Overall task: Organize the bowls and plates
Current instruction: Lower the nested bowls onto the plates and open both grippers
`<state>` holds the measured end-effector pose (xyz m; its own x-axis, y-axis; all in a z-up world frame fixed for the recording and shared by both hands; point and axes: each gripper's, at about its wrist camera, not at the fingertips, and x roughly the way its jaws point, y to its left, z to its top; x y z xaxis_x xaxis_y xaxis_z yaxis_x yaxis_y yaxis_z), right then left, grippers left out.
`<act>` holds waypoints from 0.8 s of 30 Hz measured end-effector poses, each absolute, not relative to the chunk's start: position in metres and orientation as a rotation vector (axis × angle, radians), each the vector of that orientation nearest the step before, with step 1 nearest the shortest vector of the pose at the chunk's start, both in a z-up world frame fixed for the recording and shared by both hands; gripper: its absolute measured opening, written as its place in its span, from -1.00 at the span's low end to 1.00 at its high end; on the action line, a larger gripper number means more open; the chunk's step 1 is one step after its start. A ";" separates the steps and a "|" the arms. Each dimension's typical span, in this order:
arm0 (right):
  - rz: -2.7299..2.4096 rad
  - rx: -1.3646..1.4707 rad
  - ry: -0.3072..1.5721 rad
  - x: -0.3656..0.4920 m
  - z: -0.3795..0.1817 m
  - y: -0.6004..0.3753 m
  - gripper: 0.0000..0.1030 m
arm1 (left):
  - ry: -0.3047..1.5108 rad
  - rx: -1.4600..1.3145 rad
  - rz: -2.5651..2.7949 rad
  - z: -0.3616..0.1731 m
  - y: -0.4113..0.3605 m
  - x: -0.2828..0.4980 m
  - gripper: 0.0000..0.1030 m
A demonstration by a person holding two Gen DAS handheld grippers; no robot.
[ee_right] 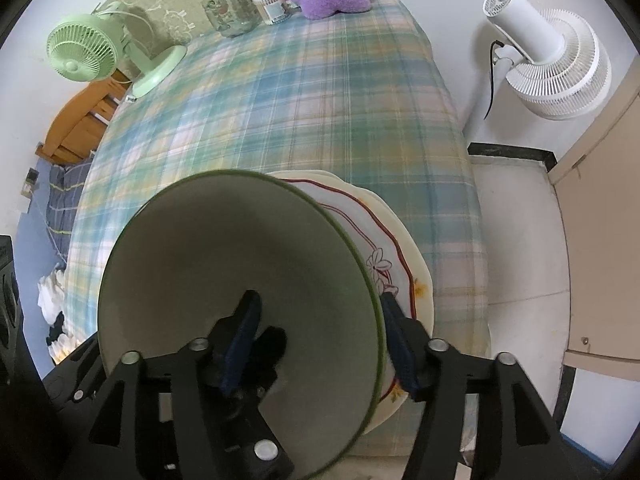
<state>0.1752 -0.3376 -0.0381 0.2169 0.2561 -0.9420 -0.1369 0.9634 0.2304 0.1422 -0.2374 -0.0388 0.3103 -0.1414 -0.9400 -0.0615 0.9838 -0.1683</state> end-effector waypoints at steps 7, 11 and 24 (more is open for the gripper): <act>0.239 0.066 1.230 0.163 -0.015 -0.341 0.30 | 1.144 -0.147 -0.033 -0.012 -0.230 0.129 0.67; 0.154 0.056 1.150 0.156 0.007 -0.342 0.30 | 1.068 -0.122 -0.029 0.008 -0.212 0.125 0.68; -0.036 0.059 0.957 0.114 0.062 -0.281 0.35 | 0.894 -0.039 -0.083 0.049 -0.118 0.103 0.73</act>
